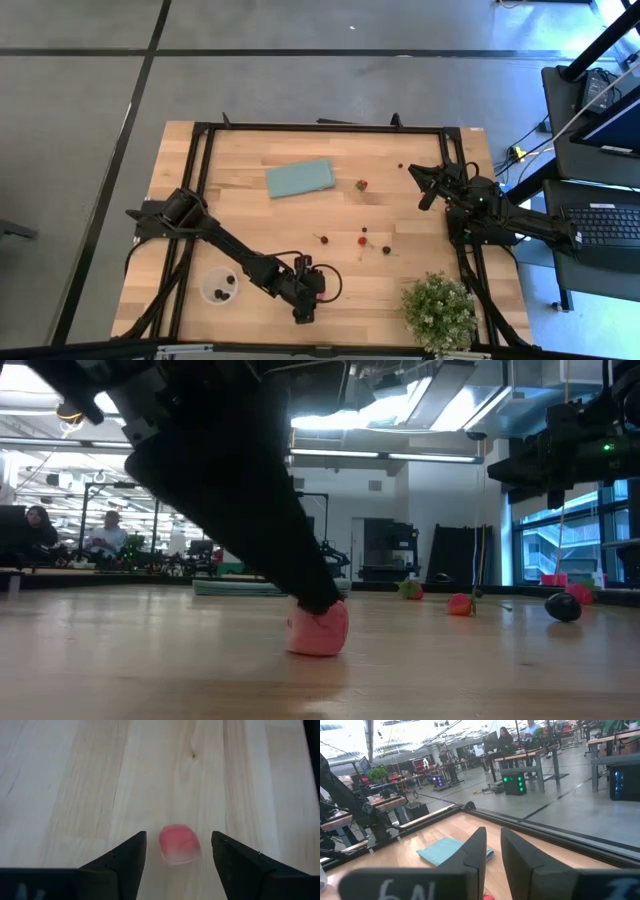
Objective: Pick and placing Produce into tupperware
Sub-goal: Put the peach into the transparent container
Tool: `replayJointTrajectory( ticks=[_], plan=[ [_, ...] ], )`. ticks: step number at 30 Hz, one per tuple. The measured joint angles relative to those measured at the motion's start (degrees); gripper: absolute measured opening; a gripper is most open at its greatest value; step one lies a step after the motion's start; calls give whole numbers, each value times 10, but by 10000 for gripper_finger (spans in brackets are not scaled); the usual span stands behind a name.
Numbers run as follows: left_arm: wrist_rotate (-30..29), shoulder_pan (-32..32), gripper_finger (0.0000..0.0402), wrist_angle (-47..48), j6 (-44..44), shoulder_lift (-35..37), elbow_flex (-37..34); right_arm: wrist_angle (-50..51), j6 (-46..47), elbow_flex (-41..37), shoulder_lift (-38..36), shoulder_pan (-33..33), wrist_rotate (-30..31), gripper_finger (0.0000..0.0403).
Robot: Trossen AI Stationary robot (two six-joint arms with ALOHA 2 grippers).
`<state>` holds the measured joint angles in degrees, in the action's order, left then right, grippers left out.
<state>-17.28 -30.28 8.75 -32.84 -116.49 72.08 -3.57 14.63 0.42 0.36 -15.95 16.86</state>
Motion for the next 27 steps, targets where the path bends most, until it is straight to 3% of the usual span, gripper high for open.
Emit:
replayJointTrajectory(
  ticks=[5,15,27],
  plan=[
    [10,3,213,-50,3,-21,2,0,0,0,0,0,0,61],
    [22,4,206,-57,-9,-34,1,0,1,0,0,0,0,61],
    [19,5,117,-45,-10,-33,1,0,2,0,0,0,0,61]
  ],
)
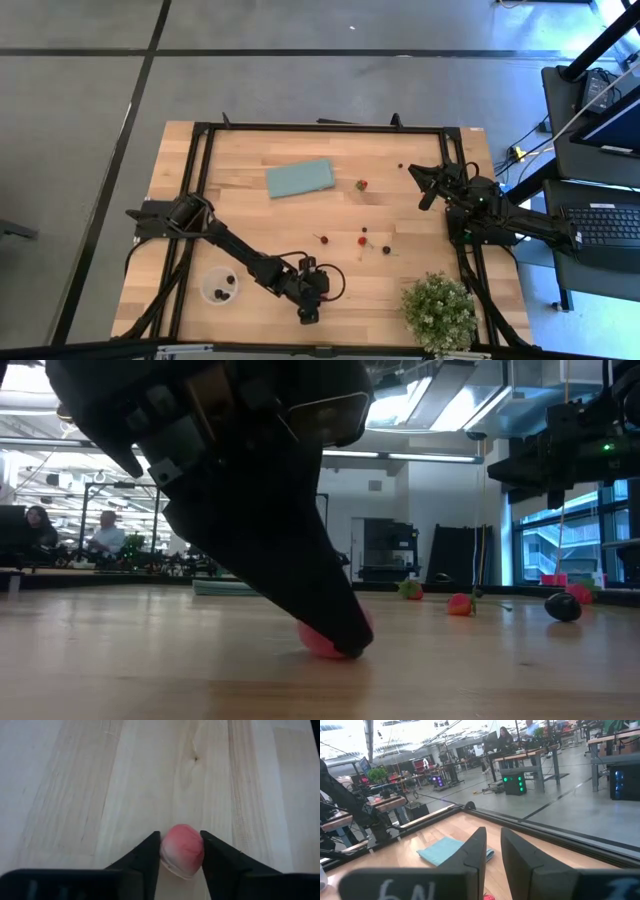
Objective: Pick and placing Produce into tupperware
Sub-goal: Put the peach into the transparent container
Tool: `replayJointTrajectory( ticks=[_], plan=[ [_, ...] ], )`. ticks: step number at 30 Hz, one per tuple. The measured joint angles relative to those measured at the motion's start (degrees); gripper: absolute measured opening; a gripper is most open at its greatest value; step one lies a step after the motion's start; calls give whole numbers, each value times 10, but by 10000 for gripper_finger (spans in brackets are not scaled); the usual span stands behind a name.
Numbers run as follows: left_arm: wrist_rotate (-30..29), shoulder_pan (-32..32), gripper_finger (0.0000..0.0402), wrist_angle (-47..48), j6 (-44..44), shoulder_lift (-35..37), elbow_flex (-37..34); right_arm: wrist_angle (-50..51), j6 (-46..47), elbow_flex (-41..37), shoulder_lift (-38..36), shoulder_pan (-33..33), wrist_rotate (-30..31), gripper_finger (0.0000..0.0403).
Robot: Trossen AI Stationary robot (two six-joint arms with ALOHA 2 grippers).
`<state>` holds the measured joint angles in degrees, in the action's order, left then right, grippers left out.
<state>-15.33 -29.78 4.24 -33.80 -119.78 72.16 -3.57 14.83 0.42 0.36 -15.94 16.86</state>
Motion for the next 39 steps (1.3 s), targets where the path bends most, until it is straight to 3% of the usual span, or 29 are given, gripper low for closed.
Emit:
replayJointTrajectory(
  ticks=[6,14,21,27,33,39],
  plan=[
    [55,9,75,94,-2,39,-2,0,1,0,0,0,0,61],
    [81,22,85,316,-42,169,9,0,1,0,0,0,0,61],
    [155,21,73,532,-177,280,44,0,0,0,0,0,0,61],
    [197,-18,83,655,-278,318,45,0,1,0,0,0,0,61],
    [196,-75,88,687,-353,319,38,0,0,0,0,0,0,61],
    [199,-115,79,687,-444,318,-13,0,0,0,0,0,0,61]
  ],
)
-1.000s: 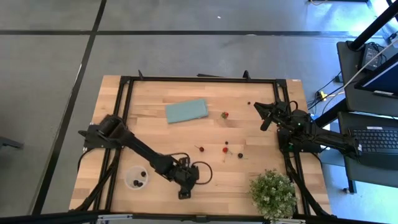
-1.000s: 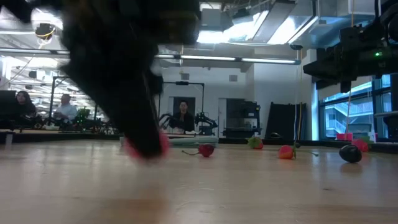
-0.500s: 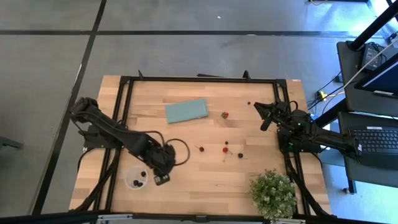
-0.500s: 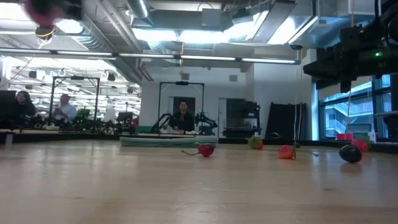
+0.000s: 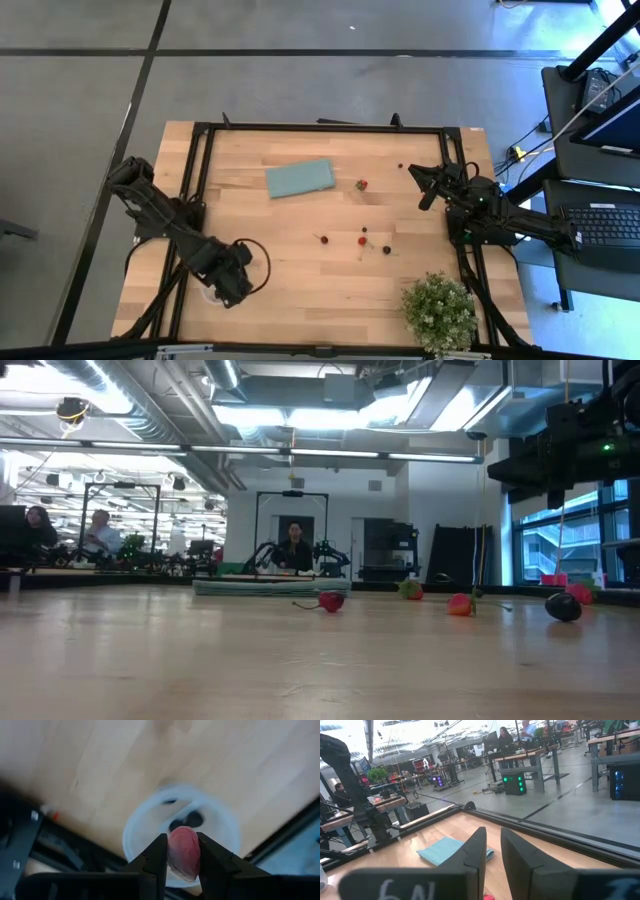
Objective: Pick and placing Produce into tupperware
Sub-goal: Put the peach into the transparent container
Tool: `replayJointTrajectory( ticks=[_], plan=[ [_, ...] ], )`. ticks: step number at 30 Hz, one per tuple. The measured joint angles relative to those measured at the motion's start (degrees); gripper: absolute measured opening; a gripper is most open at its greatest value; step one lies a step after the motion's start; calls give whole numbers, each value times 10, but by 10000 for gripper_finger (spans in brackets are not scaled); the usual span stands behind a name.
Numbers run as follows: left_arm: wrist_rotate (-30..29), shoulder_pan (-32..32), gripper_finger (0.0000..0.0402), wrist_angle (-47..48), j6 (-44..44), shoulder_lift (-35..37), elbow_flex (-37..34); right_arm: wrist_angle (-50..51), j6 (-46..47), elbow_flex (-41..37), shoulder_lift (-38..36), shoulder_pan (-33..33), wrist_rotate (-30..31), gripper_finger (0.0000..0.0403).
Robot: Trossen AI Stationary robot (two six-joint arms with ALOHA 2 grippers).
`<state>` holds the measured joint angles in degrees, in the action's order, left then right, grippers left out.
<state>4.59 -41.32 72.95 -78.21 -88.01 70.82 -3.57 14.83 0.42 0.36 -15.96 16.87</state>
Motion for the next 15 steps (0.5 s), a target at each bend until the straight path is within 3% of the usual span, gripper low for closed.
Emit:
replayJointTrajectory(
  ticks=[7,15],
  plan=[
    [29,-23,116,-2,-62,0,-32,0,0,0,0,0,0,61],
    [20,-21,147,-4,-73,0,-32,0,1,0,0,0,0,61]
  ],
)
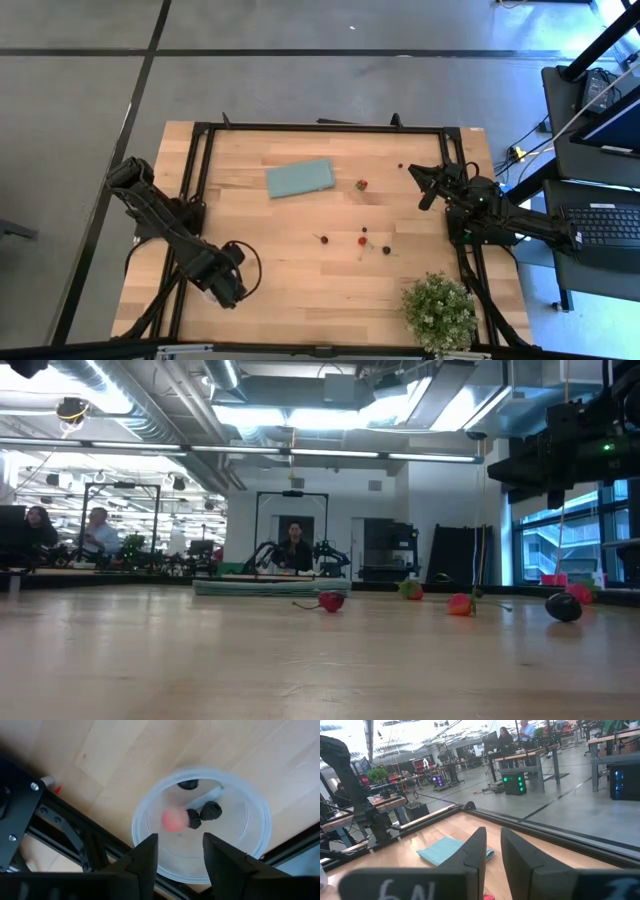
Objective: Pick and placing Produce into tupperware
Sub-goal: Put the peach into the transparent container, then put the red cherry into the transparent container
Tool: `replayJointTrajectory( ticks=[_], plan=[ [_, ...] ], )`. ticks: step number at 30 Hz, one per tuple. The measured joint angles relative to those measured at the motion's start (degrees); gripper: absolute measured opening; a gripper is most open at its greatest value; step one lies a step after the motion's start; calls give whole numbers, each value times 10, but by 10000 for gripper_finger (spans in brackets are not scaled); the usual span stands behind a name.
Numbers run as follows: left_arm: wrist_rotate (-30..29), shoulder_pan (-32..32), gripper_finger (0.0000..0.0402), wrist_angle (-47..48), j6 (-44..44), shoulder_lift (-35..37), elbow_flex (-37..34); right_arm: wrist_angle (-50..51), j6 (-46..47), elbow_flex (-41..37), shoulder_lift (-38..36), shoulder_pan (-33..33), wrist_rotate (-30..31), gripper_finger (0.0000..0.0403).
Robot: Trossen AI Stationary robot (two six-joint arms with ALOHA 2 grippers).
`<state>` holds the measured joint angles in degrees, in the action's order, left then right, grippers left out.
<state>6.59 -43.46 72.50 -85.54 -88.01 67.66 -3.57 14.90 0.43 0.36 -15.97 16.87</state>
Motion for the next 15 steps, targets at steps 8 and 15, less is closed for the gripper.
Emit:
replayJointTrajectory(
  ticks=[8,15],
  plan=[
    [8,16,164,0,10,0,0,0,-1,0,0,0,0,61],
    [-41,52,179,0,114,0,48,0,-2,0,0,0,0,61]
  ],
)
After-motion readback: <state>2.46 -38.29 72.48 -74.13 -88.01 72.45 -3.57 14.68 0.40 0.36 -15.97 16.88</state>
